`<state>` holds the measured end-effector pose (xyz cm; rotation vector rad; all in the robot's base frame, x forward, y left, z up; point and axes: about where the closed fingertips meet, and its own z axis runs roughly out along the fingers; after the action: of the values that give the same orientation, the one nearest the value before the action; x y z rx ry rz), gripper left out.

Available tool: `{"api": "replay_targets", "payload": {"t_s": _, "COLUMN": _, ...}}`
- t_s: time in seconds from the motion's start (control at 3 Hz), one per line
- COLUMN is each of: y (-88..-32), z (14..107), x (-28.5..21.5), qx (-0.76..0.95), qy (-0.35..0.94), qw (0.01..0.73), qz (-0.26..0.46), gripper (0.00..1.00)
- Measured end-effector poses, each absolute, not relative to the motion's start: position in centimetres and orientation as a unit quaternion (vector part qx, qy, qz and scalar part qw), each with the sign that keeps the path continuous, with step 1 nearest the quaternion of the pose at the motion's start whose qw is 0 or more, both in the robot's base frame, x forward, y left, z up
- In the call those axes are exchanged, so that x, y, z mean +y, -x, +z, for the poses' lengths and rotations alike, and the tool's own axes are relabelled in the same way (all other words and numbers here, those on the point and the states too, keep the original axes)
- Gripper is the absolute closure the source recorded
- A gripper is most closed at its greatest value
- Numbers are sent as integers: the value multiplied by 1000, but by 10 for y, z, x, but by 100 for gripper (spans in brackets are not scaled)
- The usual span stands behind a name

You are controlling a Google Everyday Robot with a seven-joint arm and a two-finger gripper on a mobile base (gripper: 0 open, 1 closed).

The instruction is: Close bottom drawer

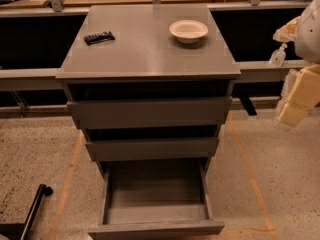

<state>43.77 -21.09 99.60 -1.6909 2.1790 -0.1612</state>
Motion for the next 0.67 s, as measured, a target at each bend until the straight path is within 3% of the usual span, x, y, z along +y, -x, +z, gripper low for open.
{"api": "replay_targets", "payload": {"t_s": 0.33, "y": -438, "z": 996, "x": -211, "qx": 775, "qy": 601, "qw": 188, "qz": -57, "gripper": 0}}
{"api": "replay_targets", "payload": {"t_s": 0.67, "y": -437, "z": 998, "x": -210, "qx": 774, "qy": 601, "qw": 191, "qz": -59, "gripper": 15}}
